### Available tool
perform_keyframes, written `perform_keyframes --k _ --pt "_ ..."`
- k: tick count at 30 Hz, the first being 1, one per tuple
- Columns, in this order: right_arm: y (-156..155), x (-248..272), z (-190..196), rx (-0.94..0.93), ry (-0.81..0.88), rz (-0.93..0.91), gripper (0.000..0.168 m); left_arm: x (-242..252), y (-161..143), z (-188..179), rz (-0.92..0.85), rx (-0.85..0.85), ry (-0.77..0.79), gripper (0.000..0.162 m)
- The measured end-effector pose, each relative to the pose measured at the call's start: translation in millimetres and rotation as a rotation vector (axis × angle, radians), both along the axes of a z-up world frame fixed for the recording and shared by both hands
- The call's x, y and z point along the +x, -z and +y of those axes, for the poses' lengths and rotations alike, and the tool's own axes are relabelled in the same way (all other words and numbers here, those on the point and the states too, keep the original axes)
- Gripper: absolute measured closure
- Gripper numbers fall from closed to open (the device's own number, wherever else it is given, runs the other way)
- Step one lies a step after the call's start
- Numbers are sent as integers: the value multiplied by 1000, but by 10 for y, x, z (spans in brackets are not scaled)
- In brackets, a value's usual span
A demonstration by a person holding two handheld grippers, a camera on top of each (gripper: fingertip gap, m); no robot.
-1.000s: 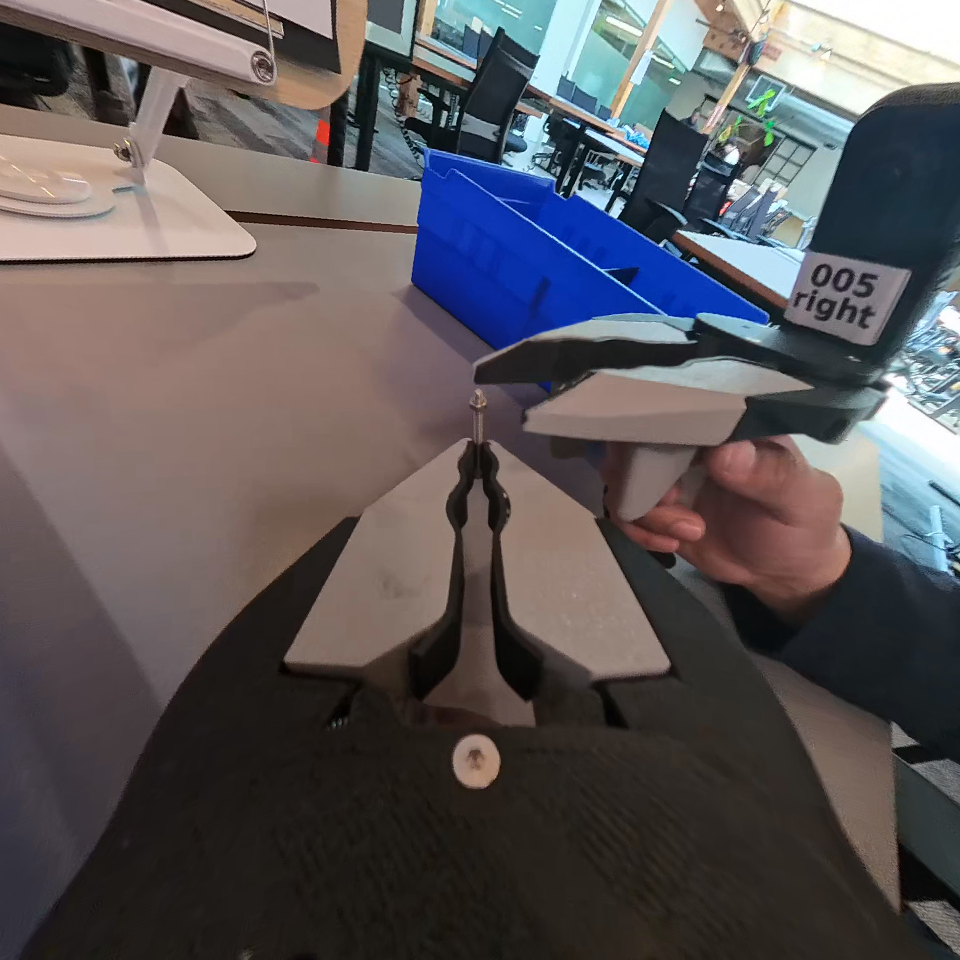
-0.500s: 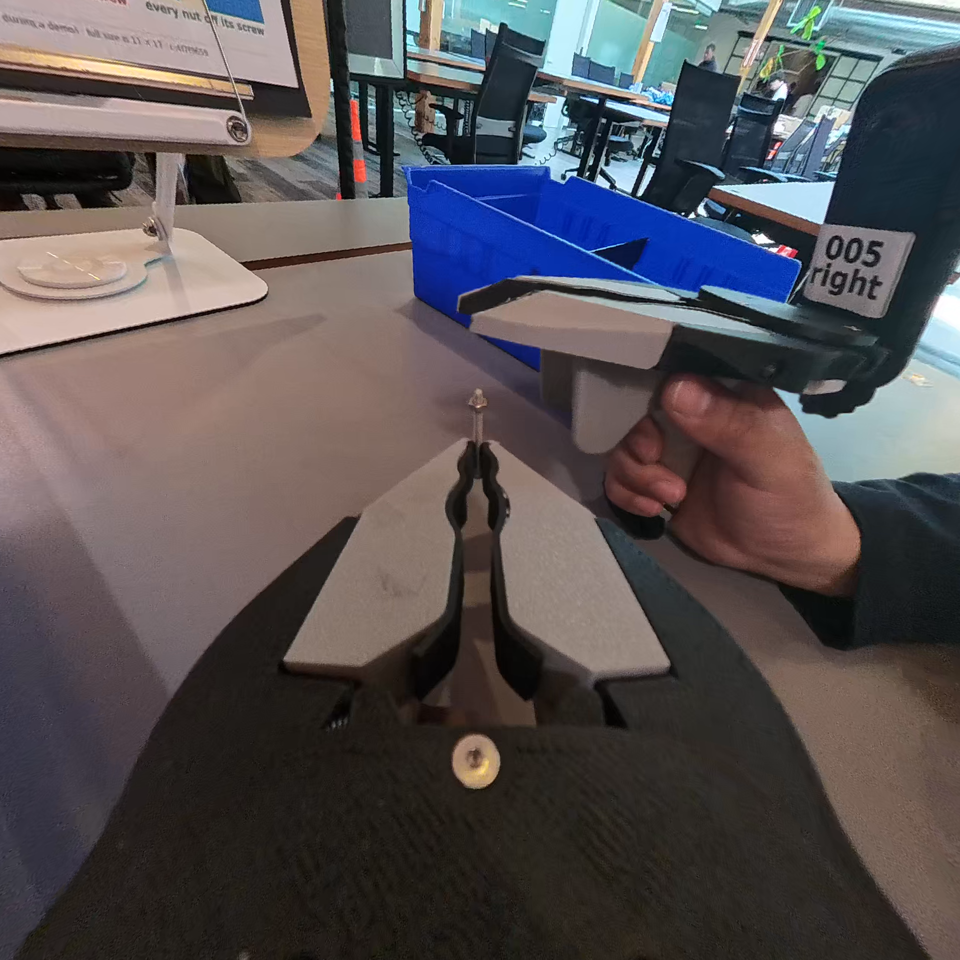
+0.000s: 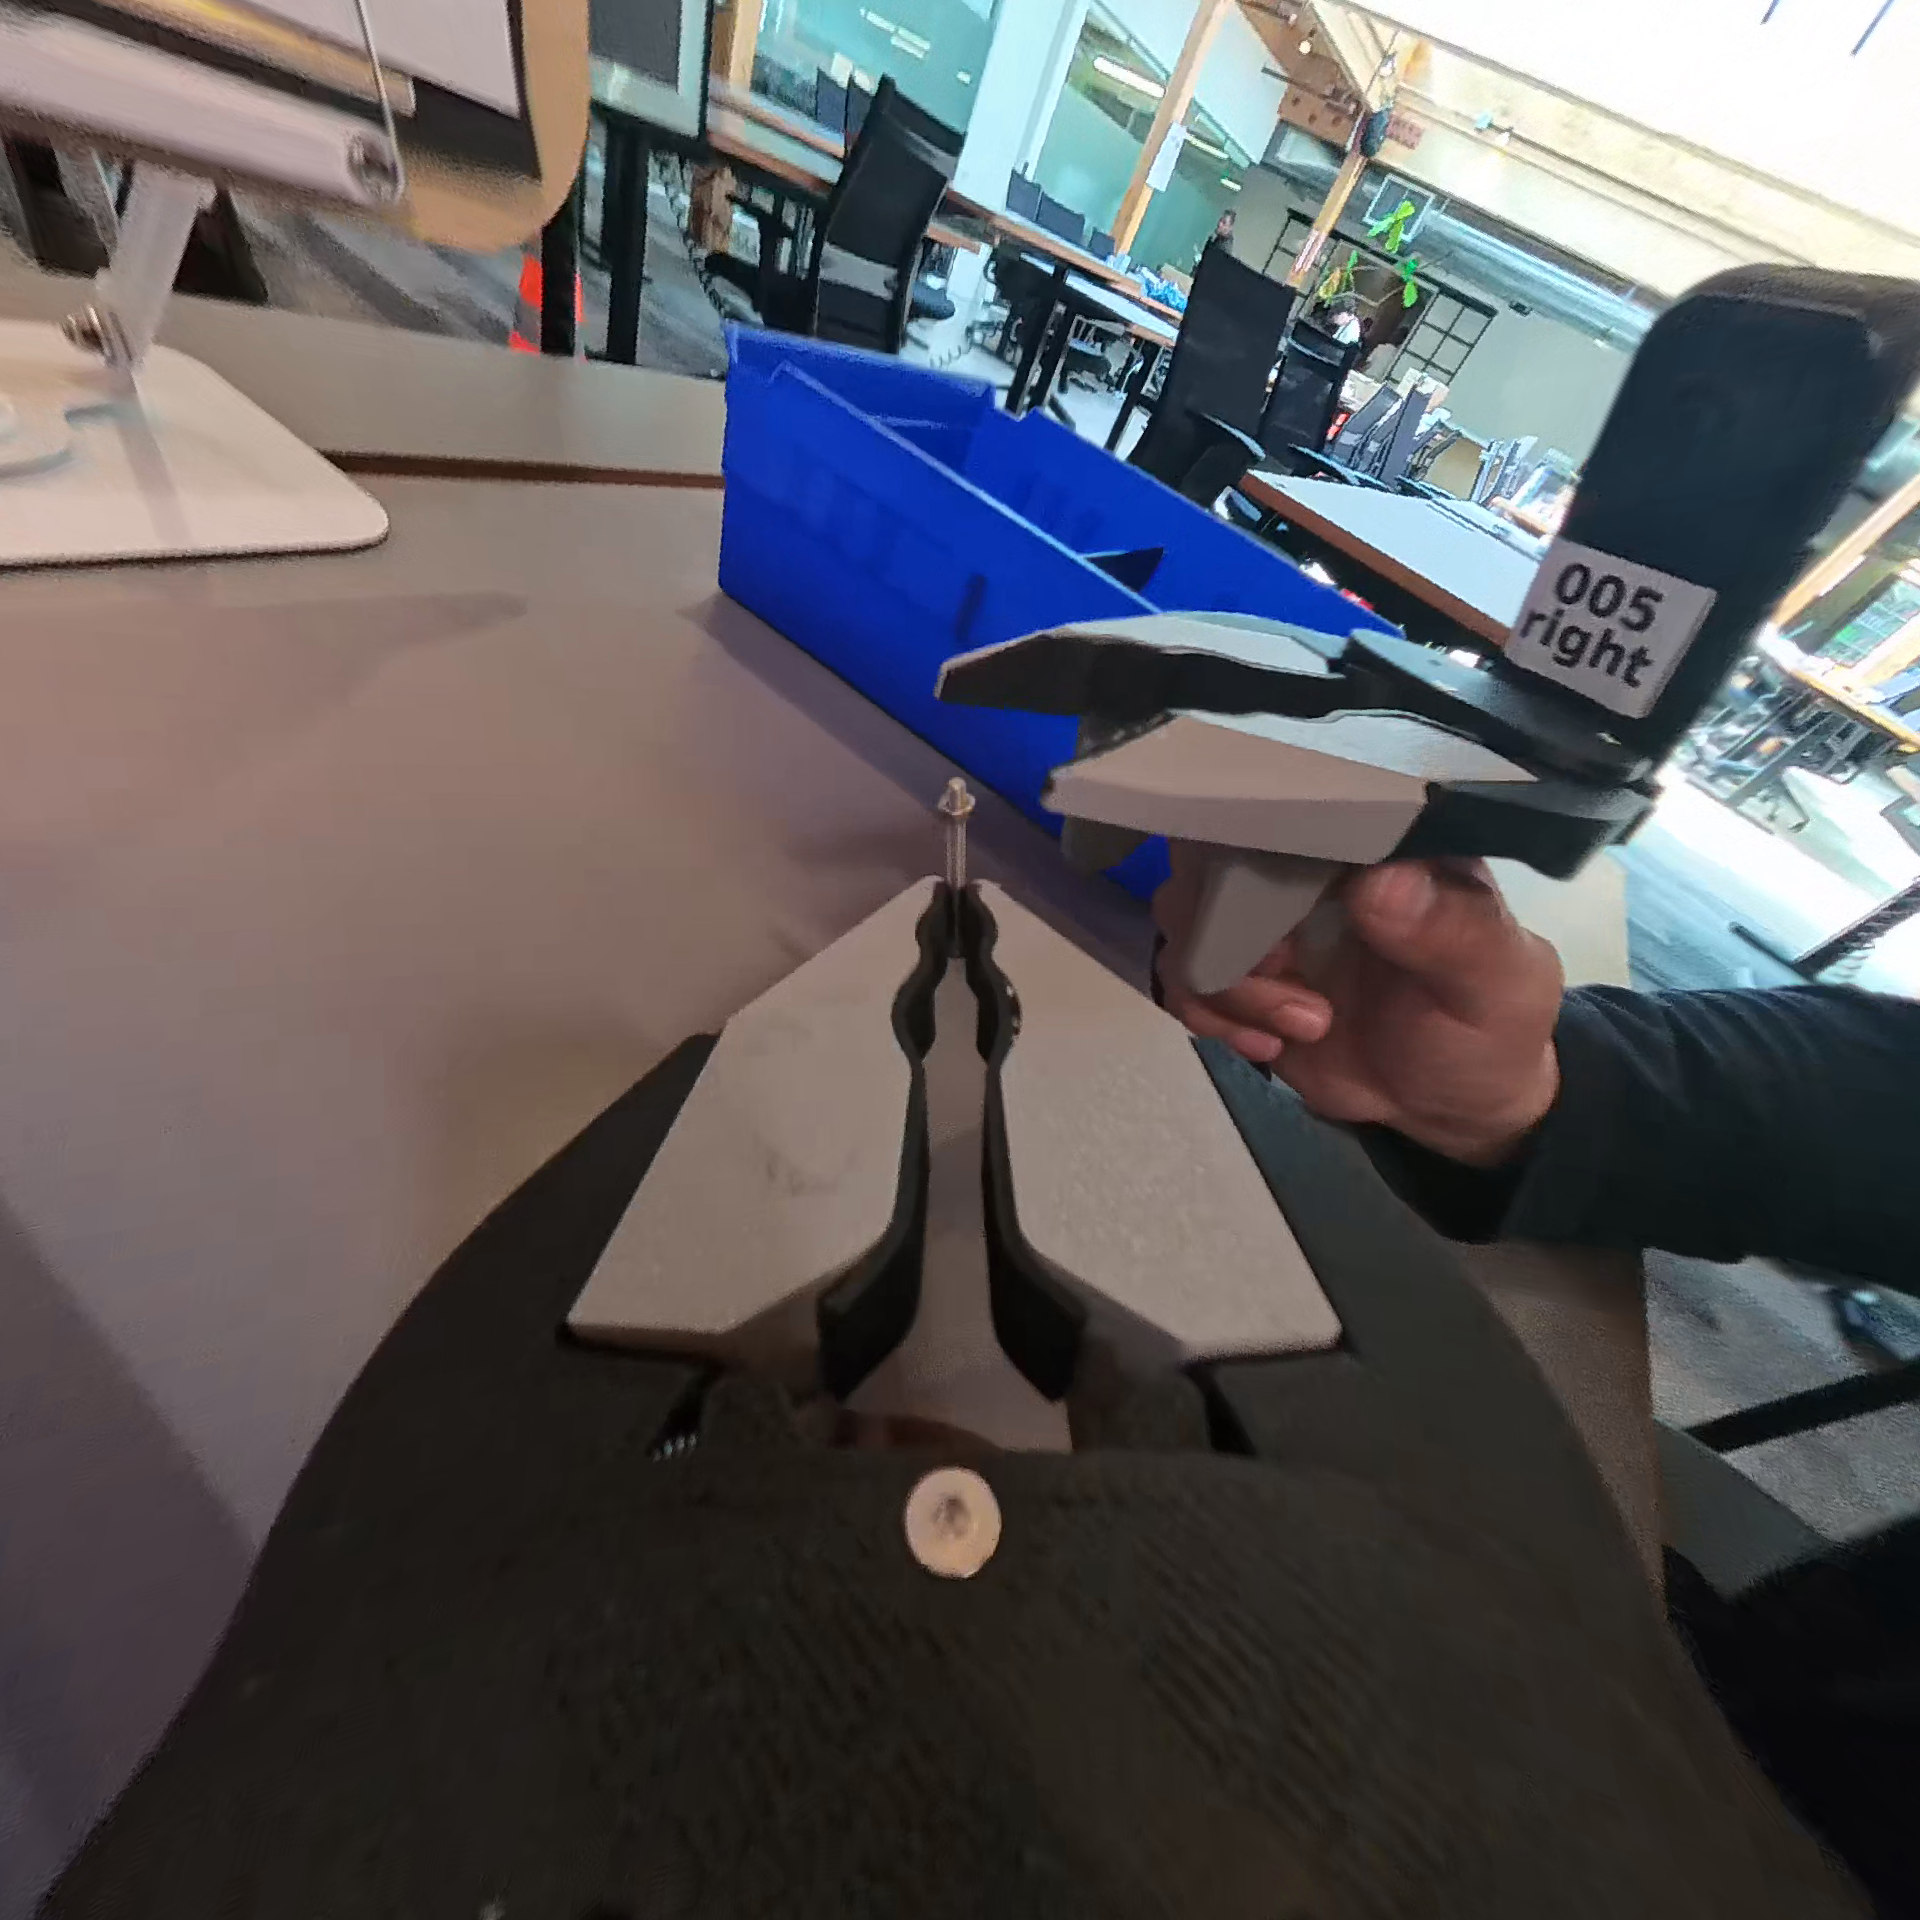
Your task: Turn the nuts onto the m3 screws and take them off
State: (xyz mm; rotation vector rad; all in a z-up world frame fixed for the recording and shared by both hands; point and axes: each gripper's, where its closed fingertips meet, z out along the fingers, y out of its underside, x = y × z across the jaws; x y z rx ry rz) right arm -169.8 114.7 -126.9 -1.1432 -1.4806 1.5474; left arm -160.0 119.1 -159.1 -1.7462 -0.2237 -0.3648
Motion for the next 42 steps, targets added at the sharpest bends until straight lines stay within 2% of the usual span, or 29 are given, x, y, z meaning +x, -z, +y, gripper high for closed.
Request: perform_keyframes --k 4,9,14,19,32,37,42 --pt "6 62 -103 -62 -104 -41 132 -31 51 70 95 -35 0 162" --pt "-85 56 111 -109 -30 -15 133 94 98 308 128 -91 102 162" --pt "-44 42 232 -113 14 -37 132 20 25 460 148 -53 63 162" --pt "103 -23 223 -77 31 -102 132 -82 13 439 165 -31 25 162" --pt "119 -43 143 -38 33 -88 136 59 53 458 193 -37 54 162" --pt "55 -21 61 -75 -28 -57 136 215 1 444 237 -30 104 162" --pt "23 -12 110 -52 -7 -42 138 225 54 446 283 -60 92 162"
